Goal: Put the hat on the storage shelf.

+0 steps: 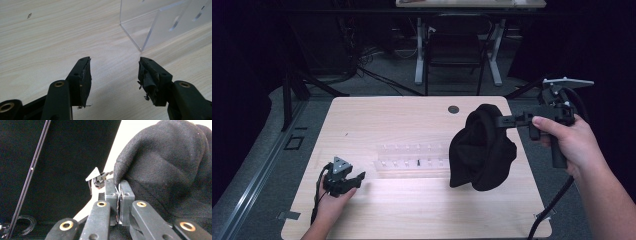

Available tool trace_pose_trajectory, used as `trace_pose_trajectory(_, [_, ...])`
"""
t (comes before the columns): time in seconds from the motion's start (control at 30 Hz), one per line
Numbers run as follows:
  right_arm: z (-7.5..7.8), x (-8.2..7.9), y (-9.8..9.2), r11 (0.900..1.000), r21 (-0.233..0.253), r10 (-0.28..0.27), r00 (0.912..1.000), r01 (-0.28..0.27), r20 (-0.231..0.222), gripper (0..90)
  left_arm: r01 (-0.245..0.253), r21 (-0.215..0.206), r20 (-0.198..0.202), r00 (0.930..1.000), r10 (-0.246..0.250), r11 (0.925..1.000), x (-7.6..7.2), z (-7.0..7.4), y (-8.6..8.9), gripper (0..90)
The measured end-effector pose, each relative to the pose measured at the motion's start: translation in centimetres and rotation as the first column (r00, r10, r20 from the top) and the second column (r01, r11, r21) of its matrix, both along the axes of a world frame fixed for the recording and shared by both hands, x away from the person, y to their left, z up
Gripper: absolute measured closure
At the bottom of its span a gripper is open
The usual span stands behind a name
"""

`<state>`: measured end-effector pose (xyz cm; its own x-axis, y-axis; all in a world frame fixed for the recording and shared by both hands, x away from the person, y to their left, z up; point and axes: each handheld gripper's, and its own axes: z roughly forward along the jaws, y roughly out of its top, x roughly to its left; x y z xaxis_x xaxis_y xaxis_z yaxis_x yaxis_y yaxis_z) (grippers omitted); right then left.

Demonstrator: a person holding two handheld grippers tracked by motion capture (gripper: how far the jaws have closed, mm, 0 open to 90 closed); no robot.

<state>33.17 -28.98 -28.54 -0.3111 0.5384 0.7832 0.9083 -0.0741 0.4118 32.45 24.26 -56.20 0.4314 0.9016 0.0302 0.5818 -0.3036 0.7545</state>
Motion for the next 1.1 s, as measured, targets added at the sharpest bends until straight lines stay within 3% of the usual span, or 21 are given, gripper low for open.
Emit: trace_pose_trajectory(1.1, [1.5, 5.0, 5.5, 1.0, -0.006, 0.012, 0.999, -0.011, 0.043, 88.4, 0.001, -0.009, -0.008, 1.0, -0.001, 1.0, 0.1, 0.1, 0.3, 43.4])
